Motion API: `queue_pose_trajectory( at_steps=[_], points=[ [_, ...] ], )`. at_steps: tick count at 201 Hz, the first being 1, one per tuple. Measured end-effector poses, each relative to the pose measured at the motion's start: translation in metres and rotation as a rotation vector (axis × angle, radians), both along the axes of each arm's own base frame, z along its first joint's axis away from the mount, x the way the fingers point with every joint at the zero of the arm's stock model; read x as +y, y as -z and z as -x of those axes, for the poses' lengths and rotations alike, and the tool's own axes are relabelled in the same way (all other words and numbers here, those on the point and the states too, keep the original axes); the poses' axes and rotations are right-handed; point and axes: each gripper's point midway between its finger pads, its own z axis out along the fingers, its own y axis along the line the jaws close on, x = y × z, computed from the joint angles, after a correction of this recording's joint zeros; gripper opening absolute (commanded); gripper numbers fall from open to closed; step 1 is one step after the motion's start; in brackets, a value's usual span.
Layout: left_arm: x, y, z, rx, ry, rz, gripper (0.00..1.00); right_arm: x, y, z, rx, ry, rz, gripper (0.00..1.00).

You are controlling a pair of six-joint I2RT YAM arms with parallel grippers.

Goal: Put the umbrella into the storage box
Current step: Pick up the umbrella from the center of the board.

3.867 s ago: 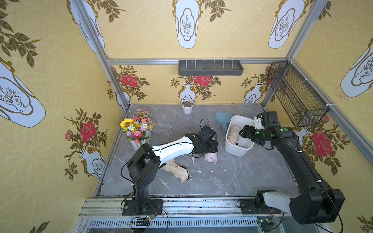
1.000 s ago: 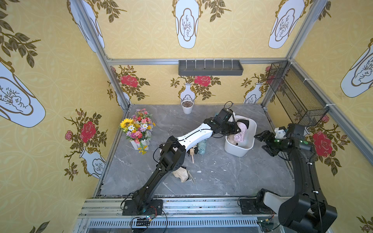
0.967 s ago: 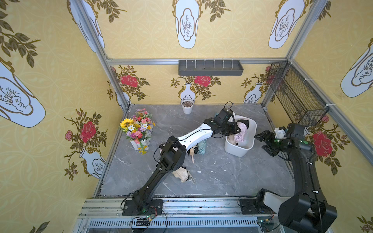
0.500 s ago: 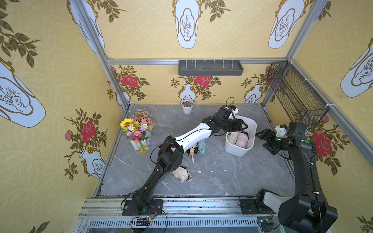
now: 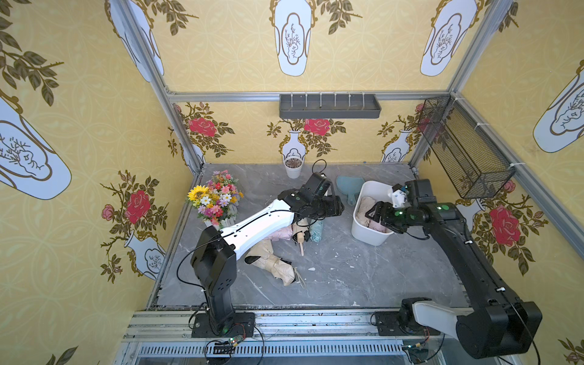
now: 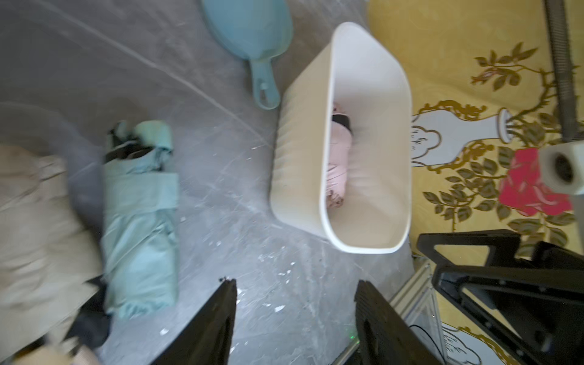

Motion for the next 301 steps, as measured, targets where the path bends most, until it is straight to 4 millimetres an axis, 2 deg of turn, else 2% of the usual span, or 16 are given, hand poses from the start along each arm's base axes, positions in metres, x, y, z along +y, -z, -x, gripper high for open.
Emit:
queue_pose_trajectory(
  at_steps=[42,57,79,101,134,172,204,227,243,267,301],
  points=[
    [0.066,0.015,0.011,0.064,-0.151,-0.104,0.61,0.061,0.017,-0.009,0.028,-0.111,0.087,0.77],
    [0.084,0.016,0.016,0.062,-0.182,-0.132,0.62,0.078,0.021,-0.017,0.034,-0.127,0.112,0.78],
    [0.110,0.018,0.023,0.075,-0.226,-0.153,0.62,0.103,0.031,-0.041,0.045,-0.118,0.132,0.79],
    [0.137,0.023,0.026,0.078,-0.284,-0.170,0.62,0.119,0.049,-0.060,0.081,-0.101,0.160,0.79],
    [0.159,0.028,0.035,0.092,-0.315,-0.167,0.63,0.142,0.080,-0.079,0.130,-0.091,0.191,0.78],
    [0.172,0.031,0.038,0.103,-0.331,-0.158,0.64,0.152,0.117,-0.087,0.189,-0.061,0.250,0.76],
    [0.178,0.037,0.040,0.123,-0.338,-0.156,0.65,0.153,0.142,-0.084,0.243,-0.032,0.277,0.73],
    [0.178,0.040,0.040,0.128,-0.334,-0.154,0.67,0.155,0.156,-0.086,0.259,-0.027,0.283,0.67],
    [0.176,0.040,0.038,0.127,-0.326,-0.150,0.68,0.158,0.160,-0.087,0.263,-0.031,0.273,0.54],
    [0.174,0.042,0.035,0.133,-0.319,-0.148,0.69,0.159,0.161,-0.088,0.261,-0.031,0.269,0.44],
    [0.169,0.039,0.024,0.119,-0.313,-0.140,0.70,0.156,0.142,-0.085,0.234,-0.030,0.262,0.34]
  ],
)
